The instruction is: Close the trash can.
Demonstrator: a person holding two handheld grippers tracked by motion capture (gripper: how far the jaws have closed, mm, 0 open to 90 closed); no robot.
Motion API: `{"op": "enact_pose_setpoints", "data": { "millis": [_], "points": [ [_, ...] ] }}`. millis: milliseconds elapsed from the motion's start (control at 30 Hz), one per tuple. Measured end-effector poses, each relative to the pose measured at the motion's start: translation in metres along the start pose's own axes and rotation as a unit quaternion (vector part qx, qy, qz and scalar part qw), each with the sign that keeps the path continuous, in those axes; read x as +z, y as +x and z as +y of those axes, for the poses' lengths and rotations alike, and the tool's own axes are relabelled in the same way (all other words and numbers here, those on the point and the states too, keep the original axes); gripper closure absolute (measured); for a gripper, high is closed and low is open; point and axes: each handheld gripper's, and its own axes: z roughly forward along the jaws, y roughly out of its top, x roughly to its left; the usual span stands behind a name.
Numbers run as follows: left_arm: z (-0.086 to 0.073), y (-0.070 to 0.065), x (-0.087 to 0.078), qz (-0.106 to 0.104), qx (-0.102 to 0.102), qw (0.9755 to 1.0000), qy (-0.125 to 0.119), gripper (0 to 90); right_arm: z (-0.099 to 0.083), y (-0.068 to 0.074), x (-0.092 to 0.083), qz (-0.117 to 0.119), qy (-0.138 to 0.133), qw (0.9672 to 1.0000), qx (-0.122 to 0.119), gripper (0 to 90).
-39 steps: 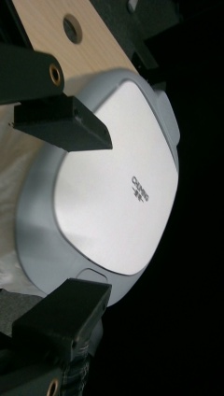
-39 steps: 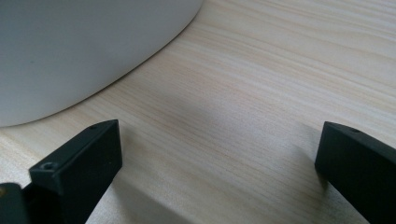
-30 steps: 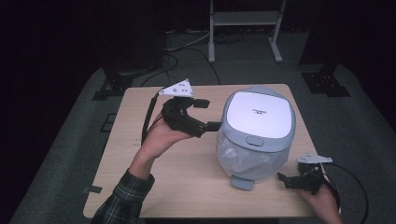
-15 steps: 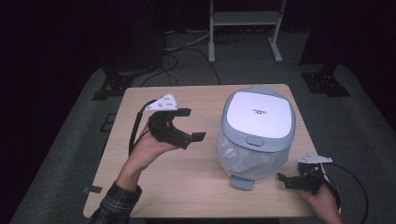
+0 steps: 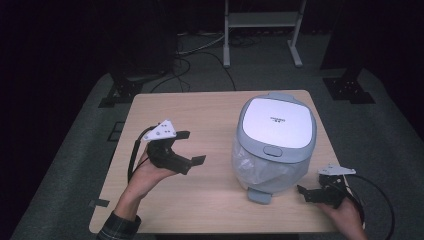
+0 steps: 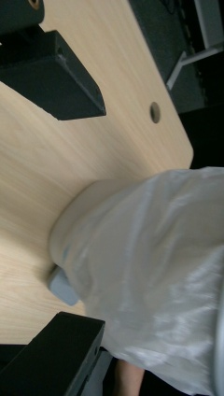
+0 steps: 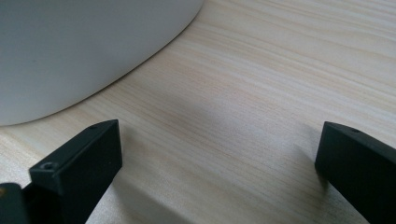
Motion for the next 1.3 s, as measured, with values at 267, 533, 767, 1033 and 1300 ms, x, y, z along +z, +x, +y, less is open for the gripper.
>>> {"op": "enact_pose_setpoints", "data": {
  "millis": [267,533,767,1033,1300],
  "points": [
    [-0.038,0.005,-0.009,0.02,-0.012,0.9997,0.005,0.0,0.0,0.0,0.0,0.0,0.0,1.0,0.0,0.0],
    [-0.056,0.008,-0.012,0.035,-0.02,0.9991,0.011,0.0,0.0,0.0,0.0,0.0,0.0,1.0,0.0,0.0],
    [-0.072,0.009,-0.013,0.04,-0.032,0.9986,0.017,0.0,0.0,0.0,0.0,0.0,0.0,1.0,0.0,0.0],
    [-0.091,0.011,-0.016,0.049,-0.041,0.9972,0.038,0.0,0.0,0.0,0.0,0.0,0.0,1.0,0.0,0.0],
    [-0.103,0.013,-0.018,0.058,-0.044,0.9959,0.053,0.0,0.0,0.0,0.0,0.0,0.0,1.0,0.0,0.0]
  ]
}}
